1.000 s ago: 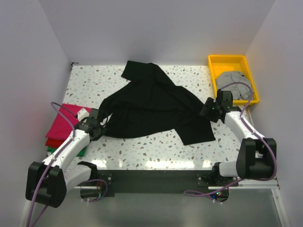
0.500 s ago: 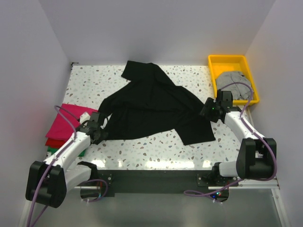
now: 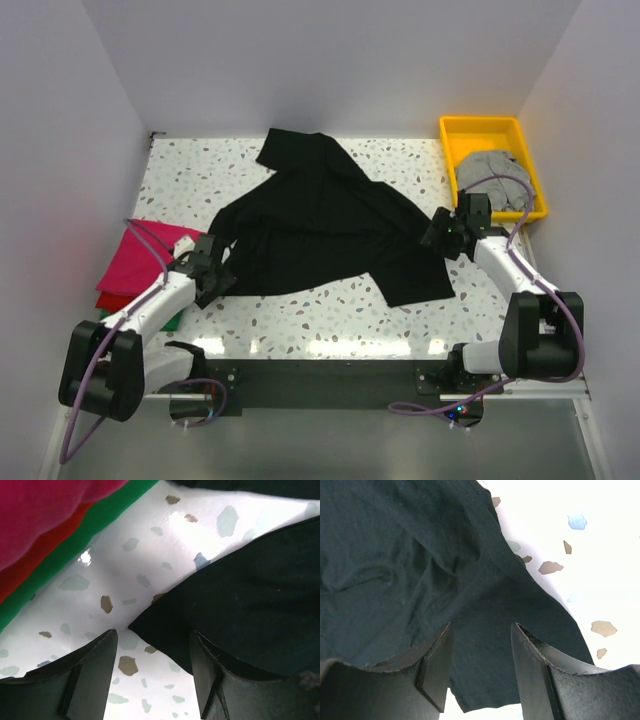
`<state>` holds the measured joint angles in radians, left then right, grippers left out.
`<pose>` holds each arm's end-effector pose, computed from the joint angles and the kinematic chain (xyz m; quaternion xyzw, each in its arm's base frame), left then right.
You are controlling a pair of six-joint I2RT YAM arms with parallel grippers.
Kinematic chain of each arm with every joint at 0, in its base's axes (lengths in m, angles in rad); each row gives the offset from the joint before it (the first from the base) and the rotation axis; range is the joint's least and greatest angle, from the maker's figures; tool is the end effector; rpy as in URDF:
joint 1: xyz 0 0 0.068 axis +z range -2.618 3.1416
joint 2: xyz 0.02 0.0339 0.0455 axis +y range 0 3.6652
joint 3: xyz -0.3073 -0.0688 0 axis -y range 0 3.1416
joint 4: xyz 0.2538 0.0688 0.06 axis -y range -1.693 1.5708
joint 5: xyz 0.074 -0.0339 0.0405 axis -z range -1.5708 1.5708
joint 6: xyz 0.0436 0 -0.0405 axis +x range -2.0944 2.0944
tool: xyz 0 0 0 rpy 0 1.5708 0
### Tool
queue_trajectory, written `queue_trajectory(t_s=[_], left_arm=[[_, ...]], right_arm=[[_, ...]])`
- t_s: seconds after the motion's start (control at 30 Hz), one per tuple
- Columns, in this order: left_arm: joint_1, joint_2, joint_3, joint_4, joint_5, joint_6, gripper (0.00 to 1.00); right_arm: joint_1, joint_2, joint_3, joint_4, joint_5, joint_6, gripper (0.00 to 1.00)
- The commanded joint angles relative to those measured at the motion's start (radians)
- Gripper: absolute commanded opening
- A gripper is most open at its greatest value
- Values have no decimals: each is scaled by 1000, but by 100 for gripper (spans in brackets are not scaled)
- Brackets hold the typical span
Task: Fold and stack the t-shirts
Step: Flatten the tshirt out
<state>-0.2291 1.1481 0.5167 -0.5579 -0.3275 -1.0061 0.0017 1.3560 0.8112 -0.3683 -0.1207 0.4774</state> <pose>0.1757 -0.0266 0.1854 -0.3956 0.8848 0.0222 0.2452 0.2743 0.0057 0.2407 0.2037 0.9227 0.1319 0.2996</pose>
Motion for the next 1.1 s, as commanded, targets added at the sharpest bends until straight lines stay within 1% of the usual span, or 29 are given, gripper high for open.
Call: queue_trajectory(t_s=[0.0,0.1,0.13,0.3,0.33,0.67,0.7,0.87,1.07], left_arm=[[7,45,19,67,-8,17,64],[7,79,8,81,-13,6,61],[7,85,5,87,-8,6,57],[7,107,-21,118,-4,1,49],[7,108,-24,122,-5,1,44],[8,127,-21,156,1,24,14],[5,128,-20,153,-4,24,0],[7,118,2,133,-7,27,0],[7,42,48,72,-13,32,0]], right_arm=[[1,8,-4,34,-13,-11,53],[1,5,-6,34,-8,-11,53],[1,5,-7,35,-11,-11,53],[1,12,-7,42,-17,-10,53],[1,15,-7,42,-20,-11,53],[1,20,-7,43,-20,-11,53],[1,22,-7,43,-20,-11,53],[0,22,-4,42,-17,-11,53],[1,17,2,34,-14,-13,53]])
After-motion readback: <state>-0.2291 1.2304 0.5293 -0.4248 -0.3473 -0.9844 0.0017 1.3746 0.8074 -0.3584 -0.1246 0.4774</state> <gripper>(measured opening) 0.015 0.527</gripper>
